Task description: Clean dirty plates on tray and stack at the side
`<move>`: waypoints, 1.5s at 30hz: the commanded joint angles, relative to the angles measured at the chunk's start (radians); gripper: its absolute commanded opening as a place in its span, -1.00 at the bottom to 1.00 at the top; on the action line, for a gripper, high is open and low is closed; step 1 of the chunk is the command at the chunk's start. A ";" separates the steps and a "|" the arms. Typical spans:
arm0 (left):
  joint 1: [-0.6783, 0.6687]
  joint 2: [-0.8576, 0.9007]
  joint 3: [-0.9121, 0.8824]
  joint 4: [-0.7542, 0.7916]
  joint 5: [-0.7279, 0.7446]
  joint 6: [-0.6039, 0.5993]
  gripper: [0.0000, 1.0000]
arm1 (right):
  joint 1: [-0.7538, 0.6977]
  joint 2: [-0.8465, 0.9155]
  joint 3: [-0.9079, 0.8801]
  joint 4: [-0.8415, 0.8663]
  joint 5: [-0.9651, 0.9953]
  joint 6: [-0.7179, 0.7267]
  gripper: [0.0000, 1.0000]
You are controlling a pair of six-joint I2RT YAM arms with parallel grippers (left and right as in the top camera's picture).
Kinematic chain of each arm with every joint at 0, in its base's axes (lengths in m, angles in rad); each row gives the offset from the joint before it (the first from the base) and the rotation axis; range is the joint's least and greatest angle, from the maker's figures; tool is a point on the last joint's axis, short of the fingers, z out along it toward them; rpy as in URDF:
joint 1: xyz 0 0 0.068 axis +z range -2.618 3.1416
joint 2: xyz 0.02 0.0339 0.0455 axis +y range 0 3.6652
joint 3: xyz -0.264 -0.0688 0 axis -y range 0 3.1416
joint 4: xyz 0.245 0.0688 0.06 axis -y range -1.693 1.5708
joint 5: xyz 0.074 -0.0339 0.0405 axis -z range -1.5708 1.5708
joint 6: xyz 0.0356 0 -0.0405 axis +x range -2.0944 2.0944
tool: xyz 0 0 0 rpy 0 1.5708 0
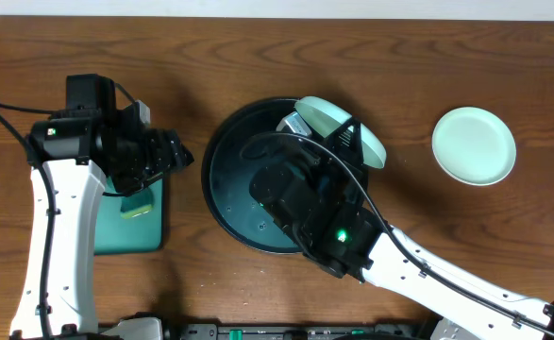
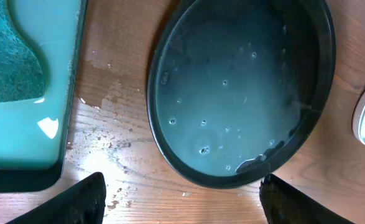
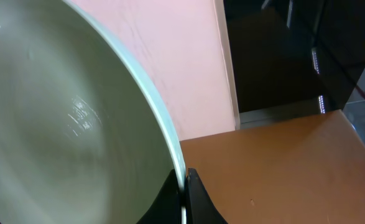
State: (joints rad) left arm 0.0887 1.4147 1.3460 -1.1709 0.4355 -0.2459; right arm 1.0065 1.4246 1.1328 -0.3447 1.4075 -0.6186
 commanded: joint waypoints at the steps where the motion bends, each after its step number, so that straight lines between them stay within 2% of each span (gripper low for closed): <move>1: -0.002 -0.003 0.000 -0.003 -0.002 0.006 0.59 | 0.005 -0.011 0.025 0.010 0.032 -0.006 -0.98; 18: -0.002 -0.004 0.000 -0.003 -0.002 0.006 0.59 | 0.005 -0.011 0.025 0.014 0.031 0.007 -0.98; 20: -0.002 -0.004 0.000 -0.003 -0.002 0.006 0.59 | 0.003 -0.011 0.025 0.014 0.020 0.075 -0.98; 22: -0.002 -0.004 0.000 -0.003 -0.002 0.006 0.59 | -0.004 -0.011 0.025 -0.004 -0.029 0.233 -0.98; 24: -0.002 -0.004 0.000 -0.003 -0.002 0.006 0.60 | -0.014 -0.011 0.025 -0.090 -0.191 0.436 -0.98; 29: -0.002 -0.003 0.000 -0.019 -0.002 0.006 0.59 | -0.128 0.011 0.023 -0.229 -0.881 0.993 -0.98; 32: -0.002 -0.003 0.000 -0.025 -0.002 0.006 0.59 | -0.232 0.045 0.023 -0.239 -1.099 1.178 -0.97; 37: -0.002 -0.003 0.000 -0.027 -0.002 0.006 0.60 | -0.431 0.052 0.025 -0.230 -1.311 1.255 -0.97; 42: -0.002 -0.004 0.000 -0.029 -0.002 0.006 0.59 | -0.715 0.053 0.026 -0.223 -1.630 1.304 -0.97; 45: -0.002 -0.004 0.000 -0.029 -0.002 0.006 0.59 | -0.889 0.053 0.025 -0.233 -1.709 1.314 -0.98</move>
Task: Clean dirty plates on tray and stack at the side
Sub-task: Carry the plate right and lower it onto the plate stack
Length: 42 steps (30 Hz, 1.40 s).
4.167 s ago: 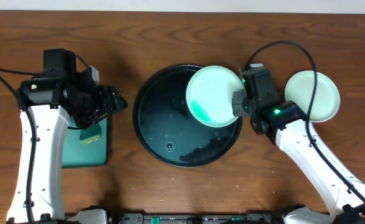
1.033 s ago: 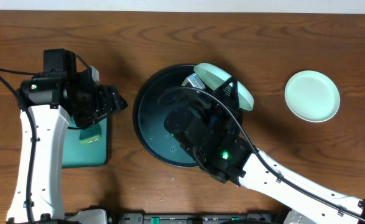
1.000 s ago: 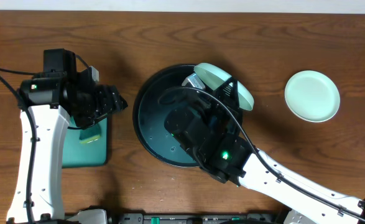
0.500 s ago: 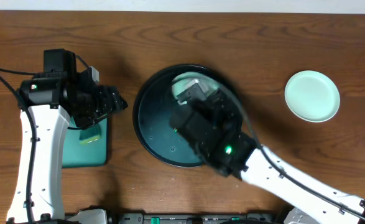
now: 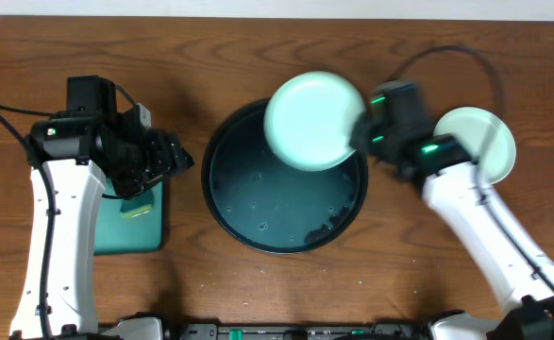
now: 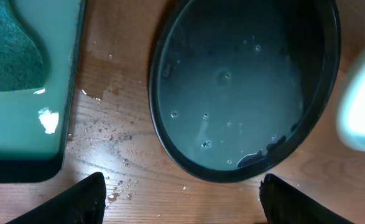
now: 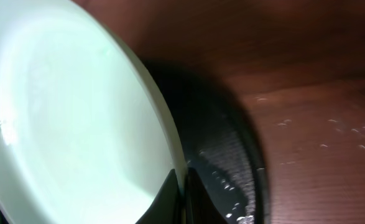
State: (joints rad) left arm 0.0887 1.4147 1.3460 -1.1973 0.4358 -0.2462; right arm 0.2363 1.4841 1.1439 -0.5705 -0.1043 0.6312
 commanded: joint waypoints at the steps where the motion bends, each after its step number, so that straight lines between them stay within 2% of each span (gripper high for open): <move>1: -0.002 -0.004 0.000 -0.003 -0.002 0.006 0.59 | -0.179 -0.006 0.014 -0.017 -0.201 0.064 -0.97; 9: -0.002 -0.004 0.000 -0.003 -0.002 0.006 0.59 | -0.588 0.026 0.014 -0.101 -0.200 0.027 -0.97; 17: -0.002 -0.004 0.000 -0.002 -0.002 0.006 0.60 | -0.809 0.136 0.014 -0.106 -0.200 -0.071 -0.98; 27: -0.002 -0.004 0.000 -0.003 -0.002 0.006 0.60 | -0.858 0.283 0.014 -0.053 -0.209 -0.090 -0.98; 37: -0.002 -0.004 0.000 -0.003 -0.002 0.006 0.60 | -0.859 0.294 0.014 0.008 -0.208 -0.027 -0.97; 39: -0.002 -0.004 0.000 -0.003 -0.002 0.006 0.60 | -0.859 0.294 0.014 0.006 -0.208 -0.018 -0.89; 40: -0.002 -0.003 0.000 -0.003 -0.002 0.006 0.61 | -0.859 0.294 0.014 0.006 -0.208 -0.018 -0.69; 42: -0.002 -0.004 0.000 -0.003 -0.002 0.006 0.60 | -0.859 0.294 0.014 0.004 -0.208 -0.017 -0.49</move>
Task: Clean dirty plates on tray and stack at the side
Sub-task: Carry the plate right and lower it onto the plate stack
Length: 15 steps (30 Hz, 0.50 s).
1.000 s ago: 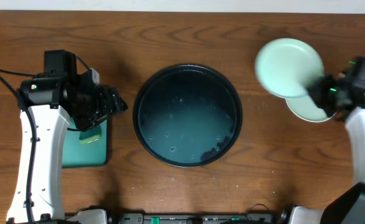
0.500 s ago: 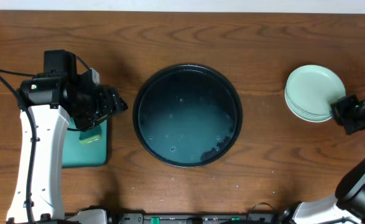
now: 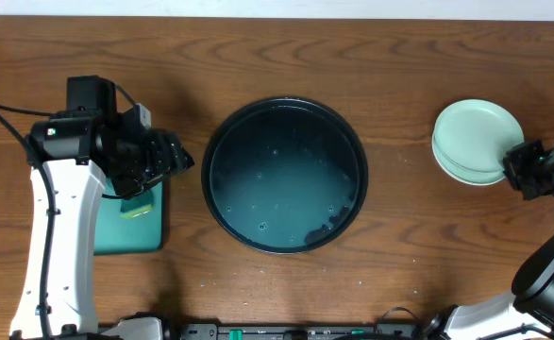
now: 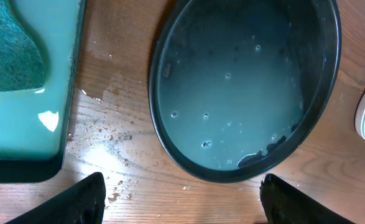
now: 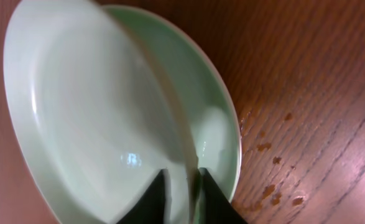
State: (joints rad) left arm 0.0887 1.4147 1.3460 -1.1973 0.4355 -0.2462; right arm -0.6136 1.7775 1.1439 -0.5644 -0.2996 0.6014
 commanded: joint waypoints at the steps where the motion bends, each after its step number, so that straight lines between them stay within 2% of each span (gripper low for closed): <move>1: -0.002 -0.004 0.000 -0.003 -0.002 0.006 0.61 | -0.010 0.001 0.014 -0.005 -0.012 0.015 -0.34; 2: -0.002 -0.004 0.000 -0.003 -0.002 0.006 0.61 | -0.010 0.001 0.014 -0.006 -0.013 0.016 -0.17; 3: -0.002 -0.004 0.000 -0.003 -0.002 0.006 0.60 | -0.009 0.001 0.014 -0.007 -0.013 0.016 -0.15; 9: -0.002 -0.004 0.000 -0.003 -0.002 0.006 0.61 | -0.009 -0.001 0.018 -0.007 -0.074 0.006 -0.46; 15: -0.002 -0.003 0.000 -0.003 -0.002 0.006 0.60 | 0.010 -0.045 0.069 -0.008 -0.202 -0.129 -0.35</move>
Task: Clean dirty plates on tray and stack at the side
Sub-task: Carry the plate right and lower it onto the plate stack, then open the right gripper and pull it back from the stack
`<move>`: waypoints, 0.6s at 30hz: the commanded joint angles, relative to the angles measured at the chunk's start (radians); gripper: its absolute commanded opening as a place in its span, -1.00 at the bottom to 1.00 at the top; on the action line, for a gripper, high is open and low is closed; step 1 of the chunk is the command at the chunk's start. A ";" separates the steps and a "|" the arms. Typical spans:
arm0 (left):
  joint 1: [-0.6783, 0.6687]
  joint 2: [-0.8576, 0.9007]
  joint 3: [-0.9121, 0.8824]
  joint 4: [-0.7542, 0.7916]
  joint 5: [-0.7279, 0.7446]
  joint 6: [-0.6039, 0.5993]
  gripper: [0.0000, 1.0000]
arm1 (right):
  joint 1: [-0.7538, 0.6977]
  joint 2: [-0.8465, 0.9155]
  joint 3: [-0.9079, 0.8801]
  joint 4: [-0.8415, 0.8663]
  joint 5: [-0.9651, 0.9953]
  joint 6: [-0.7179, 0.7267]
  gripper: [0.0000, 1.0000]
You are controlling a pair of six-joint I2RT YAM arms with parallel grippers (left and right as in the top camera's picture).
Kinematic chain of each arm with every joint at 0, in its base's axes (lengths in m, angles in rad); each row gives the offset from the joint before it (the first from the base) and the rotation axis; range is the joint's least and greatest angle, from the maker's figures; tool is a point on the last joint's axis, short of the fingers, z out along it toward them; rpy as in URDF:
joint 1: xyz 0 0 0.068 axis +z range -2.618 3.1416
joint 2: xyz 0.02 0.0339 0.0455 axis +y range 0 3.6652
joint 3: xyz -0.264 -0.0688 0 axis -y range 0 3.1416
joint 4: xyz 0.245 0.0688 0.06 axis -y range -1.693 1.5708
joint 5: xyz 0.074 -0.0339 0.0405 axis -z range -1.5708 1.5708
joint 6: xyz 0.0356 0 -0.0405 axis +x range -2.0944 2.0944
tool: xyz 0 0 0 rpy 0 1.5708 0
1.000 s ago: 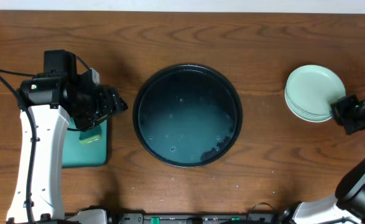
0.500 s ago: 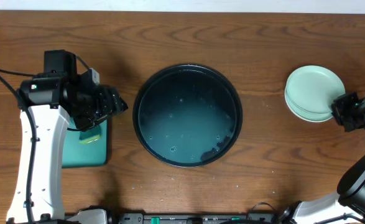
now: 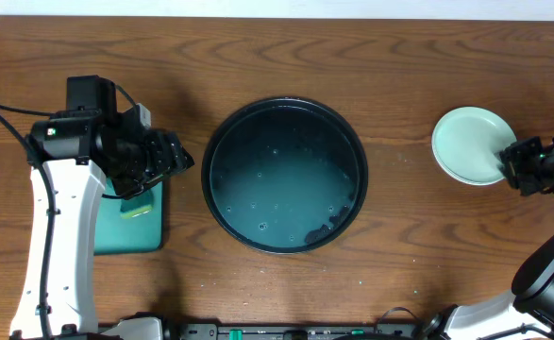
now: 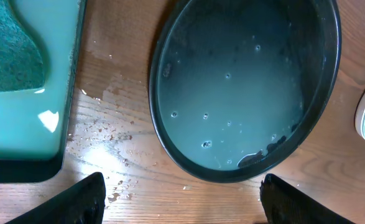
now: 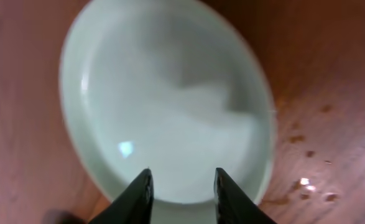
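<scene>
A round black tray (image 3: 284, 176) holding soapy water sits mid-table, also in the left wrist view (image 4: 244, 87). No plate lies in it. Pale green plates (image 3: 469, 142) rest stacked at the right side of the table. My right gripper (image 3: 520, 165) stands open at the stack's right edge, its fingers (image 5: 143, 193) spread over the top plate (image 5: 170, 112) with nothing between them. My left gripper (image 3: 170, 156) hovers open and empty between the tray and the sponge dish, its fingertips (image 4: 86, 199) wide apart.
A teal rectangular dish (image 3: 130, 215) with a green sponge (image 4: 11, 59) in water sits at the left. Water drops wet the wood (image 4: 107, 143) between dish and tray. The table's right edge lies close to the plate stack.
My right gripper has opened and let go of the plate, which now lies flat on the stack instead of tilted. The left arm has not moved.
My right gripper held a pale green plate upright over the tray. Then it held that plate above the tray's far right rim. Later the plate was tilted onto the plate at the right side, and now it lies released on the stack.
</scene>
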State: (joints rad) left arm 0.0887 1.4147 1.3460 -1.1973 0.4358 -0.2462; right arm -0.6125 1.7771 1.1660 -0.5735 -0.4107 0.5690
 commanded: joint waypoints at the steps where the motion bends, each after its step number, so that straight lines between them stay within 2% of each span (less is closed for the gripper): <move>1: -0.002 -0.003 0.000 -0.003 -0.002 0.006 0.61 | 0.018 -0.065 0.058 0.001 -0.123 -0.155 -0.33; 8: -0.002 -0.004 0.000 -0.003 -0.002 0.006 0.61 | 0.108 -0.256 0.095 -0.014 -0.352 -0.471 -0.20; 15: -0.002 -0.004 0.000 -0.003 -0.002 0.006 0.61 | 0.292 -0.520 0.095 -0.095 -0.349 -0.716 -0.03; 18: -0.002 -0.004 0.000 -0.003 -0.002 0.006 0.61 | 0.380 -0.629 0.095 -0.145 -0.350 -0.803 0.14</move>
State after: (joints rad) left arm 0.0887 1.4147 1.3460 -1.1973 0.4355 -0.2462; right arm -0.2893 1.2228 1.2484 -0.6964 -0.7341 -0.0765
